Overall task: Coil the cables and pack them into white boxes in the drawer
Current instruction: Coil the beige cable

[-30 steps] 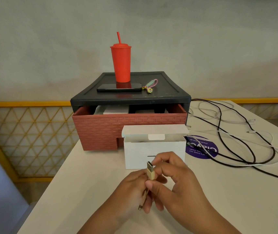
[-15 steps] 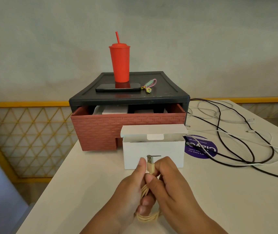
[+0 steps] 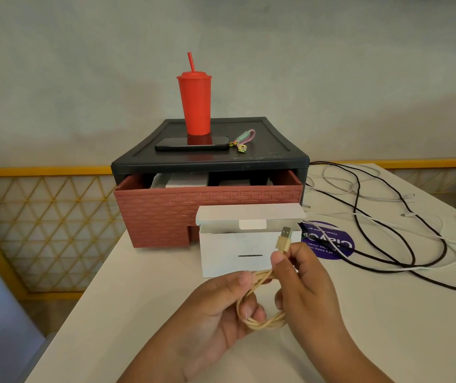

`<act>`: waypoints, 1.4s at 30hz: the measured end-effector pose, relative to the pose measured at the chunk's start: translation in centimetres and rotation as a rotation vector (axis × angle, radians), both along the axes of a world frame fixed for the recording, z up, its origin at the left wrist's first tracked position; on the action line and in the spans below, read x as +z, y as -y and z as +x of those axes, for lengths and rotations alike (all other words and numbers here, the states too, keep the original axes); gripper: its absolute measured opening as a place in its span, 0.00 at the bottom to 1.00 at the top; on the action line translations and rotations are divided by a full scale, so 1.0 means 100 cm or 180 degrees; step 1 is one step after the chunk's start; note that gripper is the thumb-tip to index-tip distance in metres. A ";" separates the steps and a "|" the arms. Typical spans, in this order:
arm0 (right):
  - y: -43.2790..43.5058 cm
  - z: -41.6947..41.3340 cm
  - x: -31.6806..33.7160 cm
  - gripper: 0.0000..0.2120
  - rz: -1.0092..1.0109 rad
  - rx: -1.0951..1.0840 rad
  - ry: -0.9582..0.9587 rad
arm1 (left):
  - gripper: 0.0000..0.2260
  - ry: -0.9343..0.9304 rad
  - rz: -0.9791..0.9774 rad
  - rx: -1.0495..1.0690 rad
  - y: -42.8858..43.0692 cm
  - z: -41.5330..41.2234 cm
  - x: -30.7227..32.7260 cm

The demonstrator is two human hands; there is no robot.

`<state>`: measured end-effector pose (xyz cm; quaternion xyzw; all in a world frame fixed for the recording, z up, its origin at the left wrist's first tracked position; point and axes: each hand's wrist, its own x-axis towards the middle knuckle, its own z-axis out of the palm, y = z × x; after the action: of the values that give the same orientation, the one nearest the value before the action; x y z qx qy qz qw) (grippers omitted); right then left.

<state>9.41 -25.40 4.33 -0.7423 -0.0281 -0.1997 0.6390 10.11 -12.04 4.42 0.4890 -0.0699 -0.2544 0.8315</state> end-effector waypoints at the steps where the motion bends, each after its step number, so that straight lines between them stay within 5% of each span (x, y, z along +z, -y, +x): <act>1: 0.001 0.001 0.000 0.09 0.0026 -0.0080 -0.0028 | 0.13 -0.0025 -0.0106 -0.0026 -0.001 0.000 0.001; 10: 0.001 0.003 -0.002 0.11 -0.0134 -0.0011 -0.0076 | 0.13 0.0050 -0.0027 0.0241 -0.001 -0.001 0.003; 13: 0.000 0.001 -0.002 0.02 -0.0271 0.0180 -0.0058 | 0.13 0.0062 0.0056 0.0414 -0.001 -0.001 0.004; 18: 0.003 0.001 -0.003 0.16 -0.0592 0.0383 -0.0047 | 0.13 0.0039 -0.0038 0.0518 -0.003 0.000 0.006; 24: 0.006 0.001 0.001 0.13 -0.0804 0.0319 -0.0051 | 0.11 0.0055 -0.0071 0.0391 -0.002 0.000 0.007; 32: 0.005 0.000 0.001 0.12 -0.0793 0.0395 -0.0080 | 0.09 0.0475 0.0739 0.1034 0.009 -0.001 -0.002; 36: 0.005 0.000 0.003 0.14 -0.0758 0.0371 -0.0005 | 0.02 0.0377 0.0488 0.0980 0.011 -0.004 0.001; 42: 0.005 0.001 -0.001 0.15 -0.0927 0.0412 0.0254 | 0.05 -0.0078 0.0002 0.0781 0.006 -0.002 0.003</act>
<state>9.52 -25.95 4.22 -0.8152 -0.1299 -0.1812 0.5345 9.96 -12.66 4.74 0.4909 0.0007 -0.1568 0.8570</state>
